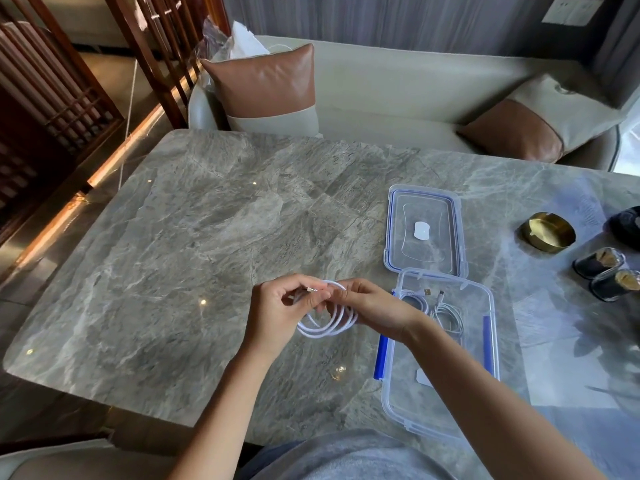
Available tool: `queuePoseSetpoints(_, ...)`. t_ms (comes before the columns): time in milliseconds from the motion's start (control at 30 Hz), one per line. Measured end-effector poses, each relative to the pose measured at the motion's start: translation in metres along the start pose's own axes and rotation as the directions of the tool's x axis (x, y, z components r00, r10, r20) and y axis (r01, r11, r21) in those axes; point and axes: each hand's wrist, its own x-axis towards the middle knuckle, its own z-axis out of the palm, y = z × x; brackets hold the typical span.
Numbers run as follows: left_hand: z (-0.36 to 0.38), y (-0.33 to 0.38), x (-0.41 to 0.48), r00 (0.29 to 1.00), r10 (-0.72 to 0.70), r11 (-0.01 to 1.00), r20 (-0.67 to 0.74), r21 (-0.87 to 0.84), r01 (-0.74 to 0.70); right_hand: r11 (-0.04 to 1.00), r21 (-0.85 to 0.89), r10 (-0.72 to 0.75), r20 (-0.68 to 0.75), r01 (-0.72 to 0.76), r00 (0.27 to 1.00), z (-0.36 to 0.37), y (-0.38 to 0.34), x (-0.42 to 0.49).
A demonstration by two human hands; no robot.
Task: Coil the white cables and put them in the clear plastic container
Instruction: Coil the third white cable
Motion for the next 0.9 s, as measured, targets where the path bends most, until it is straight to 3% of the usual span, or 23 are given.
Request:
queuePoseSetpoints(200,-0.004,0.002,-0.001,0.99,0.003,1.0,-0.144,0.025,0.001,0.966,-0.207,-0.178,-0.084,0.157,0.98,0.003,-0.009,0.001)
queuePoseSetpoints(367,-0.002,0.0,-0.003,0.984,-0.066,0.998,-0.165,-0.028,0.062,0.848,-0.518,-0.217,-0.136,0.117,0.967,0.003,-0.008,0.004)
queuePoseSetpoints(467,-0.001,-0.002,-0.004,0.983,-0.099,0.995,-0.156,-0.026,0.096,0.804,-0.584,-0.233,-0.136,0.112,0.963,0.003,-0.006,0.004)
queuePoseSetpoints(533,0.0,-0.003,-0.003,0.98,-0.129,0.992,-0.149,-0.028,0.127,0.854,-0.506,-0.211,-0.129,0.118,0.969,0.001,-0.006,0.003)
queuePoseSetpoints(633,-0.001,-0.002,-0.001,0.966,-0.243,0.969,-0.084,-0.055,0.239,0.972,-0.209,-0.134,-0.127,0.106,0.983,-0.004,-0.002,0.003)
queuePoseSetpoints(700,-0.003,-0.003,0.0,0.937,-0.348,0.93,0.012,-0.118,0.347,0.996,-0.043,-0.082,-0.124,0.077,0.989,-0.006,0.004,0.002)
queuePoseSetpoints(800,-0.003,-0.002,0.001,0.888,-0.436,0.868,0.146,-0.194,0.458,0.997,0.039,-0.056,-0.136,0.062,0.989,-0.008,0.012,0.003)
queuePoseSetpoints(900,0.0,-0.004,-0.001,0.873,-0.453,0.837,0.178,-0.253,0.486,0.996,0.059,-0.054,-0.179,0.065,0.982,-0.012,0.015,0.002)
